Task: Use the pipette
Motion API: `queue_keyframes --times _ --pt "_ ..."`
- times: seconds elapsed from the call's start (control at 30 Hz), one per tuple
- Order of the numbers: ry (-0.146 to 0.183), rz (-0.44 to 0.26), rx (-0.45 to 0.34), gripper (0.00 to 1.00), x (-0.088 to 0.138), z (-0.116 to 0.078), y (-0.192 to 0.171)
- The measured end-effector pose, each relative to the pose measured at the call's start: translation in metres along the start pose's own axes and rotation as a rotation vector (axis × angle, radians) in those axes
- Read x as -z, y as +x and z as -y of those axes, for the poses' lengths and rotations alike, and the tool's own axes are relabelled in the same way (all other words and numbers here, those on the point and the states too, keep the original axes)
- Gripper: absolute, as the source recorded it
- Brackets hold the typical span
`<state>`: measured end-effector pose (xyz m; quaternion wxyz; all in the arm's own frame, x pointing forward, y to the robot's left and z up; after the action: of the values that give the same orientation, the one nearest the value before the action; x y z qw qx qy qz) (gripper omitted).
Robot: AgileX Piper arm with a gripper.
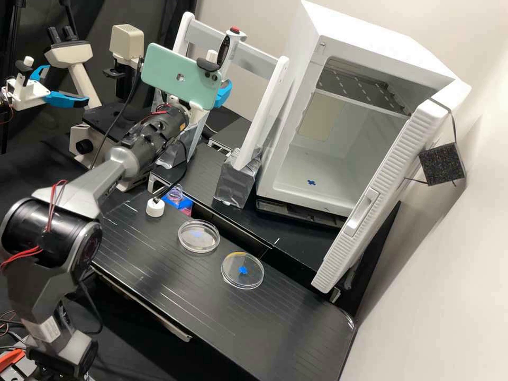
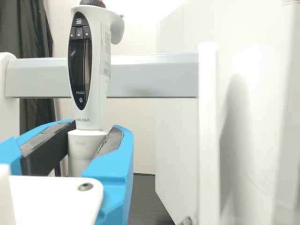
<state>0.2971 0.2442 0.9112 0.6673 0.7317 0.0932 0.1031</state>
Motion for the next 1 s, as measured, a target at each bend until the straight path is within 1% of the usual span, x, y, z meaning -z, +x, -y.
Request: queue_keyframes --times 0.13,0.23,0.3,0.47,0.57,0.77,0.97,1.0 --pt "0.017 -0.011 -0.036 0.00 -0.005 0.003 -0.016" --pt "0.016 -0.018 -0.058 0.00 -0.009 0.006 -0.024" --pt "0.026 -0.013 -0.068 0.00 -0.015 0.009 -0.030" --pt "0.026 -0.003 -0.067 0.00 -0.024 0.015 -0.043" --pt "0.032 -0.007 -0.065 0.00 -0.026 0.020 -0.048" --pt "0.028 -0.014 -0.060 0.00 -0.029 0.029 -0.054" --pt "0.011 -0.023 -0.080 0.00 -0.033 0.038 -0.053" --pt "0.003 -0.022 -0.085 0.00 -0.035 0.039 -0.052"
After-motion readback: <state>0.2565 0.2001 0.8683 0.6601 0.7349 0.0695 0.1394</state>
